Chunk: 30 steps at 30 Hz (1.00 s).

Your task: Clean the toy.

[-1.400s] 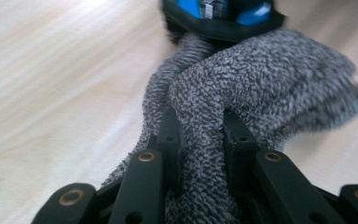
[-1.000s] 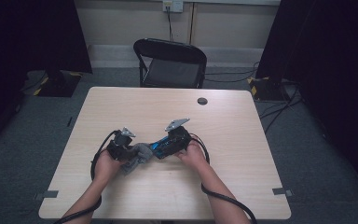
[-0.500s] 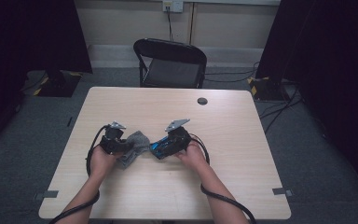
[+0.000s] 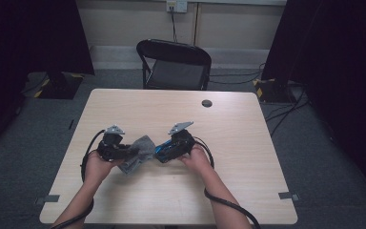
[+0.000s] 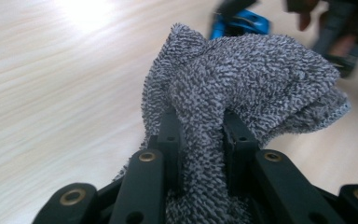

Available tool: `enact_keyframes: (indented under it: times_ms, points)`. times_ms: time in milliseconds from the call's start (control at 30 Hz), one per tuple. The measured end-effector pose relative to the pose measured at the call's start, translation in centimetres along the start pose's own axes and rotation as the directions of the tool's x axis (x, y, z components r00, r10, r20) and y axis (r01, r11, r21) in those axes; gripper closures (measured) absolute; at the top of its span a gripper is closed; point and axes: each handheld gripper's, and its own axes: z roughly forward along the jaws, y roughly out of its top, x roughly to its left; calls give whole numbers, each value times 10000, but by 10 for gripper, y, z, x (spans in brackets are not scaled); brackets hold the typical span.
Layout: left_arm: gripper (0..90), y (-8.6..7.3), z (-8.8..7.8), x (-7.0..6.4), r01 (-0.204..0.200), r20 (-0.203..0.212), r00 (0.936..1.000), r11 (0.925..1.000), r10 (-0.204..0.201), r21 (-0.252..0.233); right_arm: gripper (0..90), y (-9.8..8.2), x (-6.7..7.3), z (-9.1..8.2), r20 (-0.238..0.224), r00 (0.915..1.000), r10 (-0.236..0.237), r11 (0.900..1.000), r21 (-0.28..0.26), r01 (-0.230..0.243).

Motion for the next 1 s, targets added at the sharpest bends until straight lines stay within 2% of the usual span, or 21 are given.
enact_keyframes:
  times_ms: [200,233,267,300,367,400,433,467,500,567,600,633,667,733,833,900,1000]
  points:
    - [730,-1,1,-23,-663,388,9971,9977,657,130,107,-1,1,0,23,10000,18,10000,-65,-18]
    - [730,-1,1,-23,-663,388,9971,9977,657,130,107,-1,1,0,23,10000,18,10000,-65,-18]
    - [730,-4,2,-34,-989,626,9933,9946,968,308,107,-1,1,0,25,10000,34,10000,-54,-34]
    - [730,-4,2,-34,-989,626,9933,9946,968,308,107,-1,1,0,25,10000,34,10000,-54,-34]
    - [730,-7,6,-46,-1345,869,9877,9899,1302,452,107,0,1,0,9,10000,50,10000,-29,-50]
    - [730,-10,11,-53,-1618,1128,9816,9849,1541,622,107,0,1,0,3,10000,51,10000,-30,-51]
    - [730,-11,14,-57,-1752,1223,9786,9817,1654,740,107,0,1,0,10,10000,56,10000,-30,-56]
    - [730,-11,14,-57,-1752,1223,9786,9817,1654,740,107,0,1,0,8,10000,61,10000,-33,-61]
    - [729,-14,25,-63,-1972,1370,9737,9745,1820,1073,107,0,1,0,7,10000,45,10000,-23,-45]
    - [728,-16,35,-66,-2124,1513,9698,9675,1915,1373,107,0,1,0,21,10000,48,10000,-14,-48]
    - [727,-17,39,-68,-2240,1498,9679,9632,2020,1484,107,0,1,0,11,10000,34,10000,-27,-33]
    - [727,-17,42,-69,-2413,1317,9662,9573,2216,1595,107,0,1,0,7,10000,45,10000,-39,-45]
    - [726,-16,44,-69,-2450,1154,9669,9545,2276,1700,107,-1,1,0,12,10000,51,10000,-55,-51]
    - [726,-14,47,-64,-2210,1002,9734,9594,2059,1754,107,-1,1,0,9,10000,49,10000,-76,-49]
    - [723,-13,47,-59,-2168,765,9755,9595,2061,1796,107,-1,1,0,31,10000,57,10000,-49,-56]
    - [722,-14,45,-51,-1979,561,9800,9640,1908,1778,107,0,1,0,44,10000,71,10000,-40,-71]
    - [721,-14,42,-46,-1939,377,9810,9639,1903,1827,107,0,2,0,62,9999,85,10000,-48,-84]
